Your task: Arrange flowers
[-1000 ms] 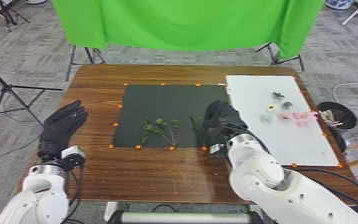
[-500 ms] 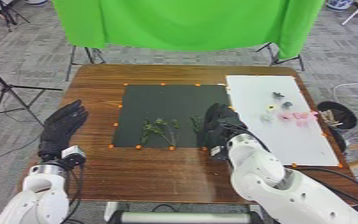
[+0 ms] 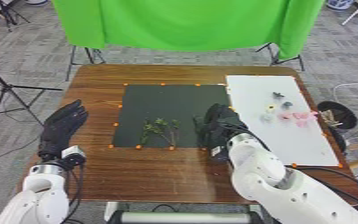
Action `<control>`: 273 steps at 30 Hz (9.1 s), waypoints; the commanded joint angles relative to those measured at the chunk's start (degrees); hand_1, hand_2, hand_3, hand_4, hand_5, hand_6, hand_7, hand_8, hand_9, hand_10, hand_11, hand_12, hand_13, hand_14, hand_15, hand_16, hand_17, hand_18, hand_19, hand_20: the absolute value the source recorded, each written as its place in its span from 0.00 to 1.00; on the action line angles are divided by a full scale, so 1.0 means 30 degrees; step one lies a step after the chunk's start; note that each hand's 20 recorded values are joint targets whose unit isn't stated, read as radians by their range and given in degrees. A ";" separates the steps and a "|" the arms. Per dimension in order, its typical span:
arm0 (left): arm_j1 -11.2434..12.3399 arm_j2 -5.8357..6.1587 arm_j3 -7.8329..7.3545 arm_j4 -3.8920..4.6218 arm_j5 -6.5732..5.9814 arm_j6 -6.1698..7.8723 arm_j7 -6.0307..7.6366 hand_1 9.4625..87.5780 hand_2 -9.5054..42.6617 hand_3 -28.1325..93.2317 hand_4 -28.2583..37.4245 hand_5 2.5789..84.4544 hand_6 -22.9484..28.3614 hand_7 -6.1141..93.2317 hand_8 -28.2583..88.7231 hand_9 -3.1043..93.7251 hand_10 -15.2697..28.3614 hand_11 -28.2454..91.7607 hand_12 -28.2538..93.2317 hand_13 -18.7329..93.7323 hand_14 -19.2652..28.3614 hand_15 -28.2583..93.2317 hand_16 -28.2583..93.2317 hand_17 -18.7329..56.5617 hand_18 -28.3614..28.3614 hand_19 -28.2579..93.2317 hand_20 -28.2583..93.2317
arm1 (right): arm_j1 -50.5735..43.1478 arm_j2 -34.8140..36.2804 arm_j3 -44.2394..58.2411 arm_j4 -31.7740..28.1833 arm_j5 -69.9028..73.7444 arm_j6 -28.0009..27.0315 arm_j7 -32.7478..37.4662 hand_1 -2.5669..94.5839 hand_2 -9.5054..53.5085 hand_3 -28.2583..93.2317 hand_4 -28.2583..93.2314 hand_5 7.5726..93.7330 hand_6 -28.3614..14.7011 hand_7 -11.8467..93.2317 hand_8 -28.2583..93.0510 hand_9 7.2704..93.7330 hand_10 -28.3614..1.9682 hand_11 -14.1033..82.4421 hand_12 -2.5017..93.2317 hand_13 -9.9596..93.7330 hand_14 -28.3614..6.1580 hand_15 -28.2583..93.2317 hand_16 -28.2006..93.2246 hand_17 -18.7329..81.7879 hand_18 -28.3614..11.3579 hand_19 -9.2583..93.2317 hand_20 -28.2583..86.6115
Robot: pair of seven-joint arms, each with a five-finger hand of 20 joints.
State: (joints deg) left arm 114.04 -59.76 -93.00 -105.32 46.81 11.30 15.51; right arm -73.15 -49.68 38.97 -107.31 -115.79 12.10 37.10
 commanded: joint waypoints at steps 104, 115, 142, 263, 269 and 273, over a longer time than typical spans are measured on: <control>0.0985 0.0317 -0.1407 -0.0233 -0.0600 0.1534 0.0615 0.19 0.44 0.77 0.00 0.63 0.44 0.22 0.16 0.52 0.65 0.39 0.31 0.51 0.71 0.41 0.21 0.42 0.67 0.28 0.42 | 1.0120 -0.1972 -0.4740 0.1578 0.1367 -0.0300 -0.4835 0.65 0.00 0.75 0.11 0.83 0.66 0.35 0.29 0.94 0.53 0.20 0.39 0.98 0.76 0.70 0.47 0.84 0.44 1.00 0.62; 0.0124 0.0312 -0.0302 -0.0268 -0.0401 0.2582 0.0900 0.22 0.75 0.70 0.00 0.84 0.41 0.21 0.16 0.66 0.60 0.40 0.29 0.53 0.70 0.40 0.21 0.41 0.62 0.26 0.40 | 1.1815 -0.5700 -0.8260 0.3560 0.2063 -0.2243 -0.6910 0.64 0.00 0.75 0.10 0.83 0.67 0.35 0.29 0.94 0.53 0.20 0.39 0.98 0.77 0.71 0.47 0.84 0.44 1.00 0.63; -0.1163 -0.0001 0.1315 0.0420 -0.1874 0.3028 0.2240 0.08 0.40 0.77 0.00 0.65 0.47 0.19 0.17 0.57 0.66 0.39 0.29 0.53 0.73 0.43 0.20 0.42 0.64 0.26 0.40 | 1.0999 -0.8482 -0.9968 0.7630 -0.0449 -0.2667 -0.7012 0.64 0.00 0.75 0.07 0.84 0.73 0.34 0.25 0.93 0.62 0.18 0.34 0.98 0.78 0.74 0.48 0.86 0.44 1.00 0.70; 0.1071 -0.0712 0.0119 -0.0378 0.0065 0.1904 0.1561 0.43 0.00 0.72 0.05 0.50 0.41 0.27 0.14 0.47 0.58 0.40 0.31 0.50 0.68 0.41 0.21 0.40 0.65 0.26 0.40 | -0.5744 0.5244 1.0418 0.0901 0.0265 -0.5275 -0.0001 0.31 0.00 0.79 0.11 0.51 0.67 0.24 0.17 0.59 0.43 0.23 0.20 0.92 0.67 0.72 0.44 0.76 0.31 1.00 0.66; 0.1111 -0.0697 0.0077 -0.0384 -0.0049 0.1963 0.1760 0.43 0.00 0.73 0.05 0.50 0.41 0.27 0.14 0.47 0.58 0.40 0.31 0.50 0.69 0.41 0.21 0.40 0.65 0.26 0.40 | -0.5892 0.5306 1.0010 0.0798 0.0046 -0.4722 0.0249 0.37 0.00 0.80 0.11 0.56 0.69 0.26 0.16 0.62 0.46 0.25 0.20 0.93 0.68 0.73 0.44 0.78 0.32 1.00 0.66; 0.1062 -0.0698 0.0030 -0.0364 -0.0044 0.1917 0.1810 0.43 0.00 0.73 0.06 0.51 0.41 0.27 0.14 0.47 0.58 0.40 0.31 0.50 0.69 0.41 0.21 0.40 0.65 0.26 0.40 | -0.5752 0.5382 0.9101 0.0874 -0.0495 -0.2405 -0.0251 0.46 0.00 0.80 0.09 0.63 0.70 0.29 0.17 0.71 0.50 0.29 0.20 0.96 0.72 0.73 0.44 0.80 0.35 1.00 0.68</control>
State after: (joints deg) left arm 116.73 -61.43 -92.47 -106.15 46.74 17.01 20.79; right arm -90.40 -33.85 69.70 -104.78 -114.63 -3.53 37.17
